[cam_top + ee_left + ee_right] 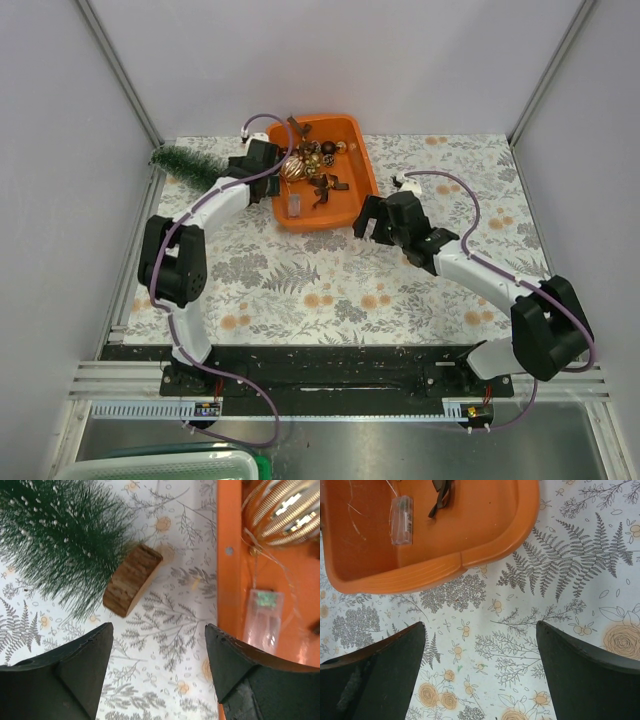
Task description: Decorate the small christmas tree
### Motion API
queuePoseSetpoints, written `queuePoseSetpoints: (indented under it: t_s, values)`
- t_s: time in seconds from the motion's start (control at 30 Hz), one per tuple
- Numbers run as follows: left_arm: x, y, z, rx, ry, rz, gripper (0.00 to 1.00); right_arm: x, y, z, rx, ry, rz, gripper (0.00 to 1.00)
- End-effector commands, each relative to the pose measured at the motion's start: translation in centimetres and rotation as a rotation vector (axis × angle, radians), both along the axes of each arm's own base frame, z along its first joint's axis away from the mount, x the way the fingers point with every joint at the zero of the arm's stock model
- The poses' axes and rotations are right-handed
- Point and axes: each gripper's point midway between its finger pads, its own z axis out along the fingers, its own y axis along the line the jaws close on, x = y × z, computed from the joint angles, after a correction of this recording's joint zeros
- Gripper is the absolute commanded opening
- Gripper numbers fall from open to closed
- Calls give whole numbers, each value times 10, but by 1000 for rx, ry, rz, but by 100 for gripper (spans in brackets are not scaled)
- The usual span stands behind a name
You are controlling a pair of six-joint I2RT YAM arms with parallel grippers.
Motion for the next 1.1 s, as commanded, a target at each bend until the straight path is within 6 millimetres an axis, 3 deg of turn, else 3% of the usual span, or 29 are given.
queuePoseSetpoints:
  t_s: [0.0, 0.17, 0.4, 0.47, 0.73, 0.87, 1.07]
  values:
    - [25, 13, 9, 55, -42, 95, 78, -2, 2, 26, 49, -78, 0, 99]
    - [27, 18, 11, 88, -100, 115, 78, -6, -2, 27, 54, -88, -1, 99]
    - [29, 53, 10, 80, -113, 155, 79, -7, 1, 16, 52, -61, 7, 100]
    - [32, 56, 12, 105, -116, 149, 80, -1, 5, 23, 75, -89, 7, 99]
    - [47, 53, 12, 111, -106, 120, 84, 1, 1, 14, 55, -73, -13, 99]
    - [41, 35, -9, 90, -45, 37, 84, 2, 0, 13, 46, -78, -18, 99]
    - [45, 32, -22, 48, 12, 35, 83, 1, 0, 11, 44, -75, -18, 100]
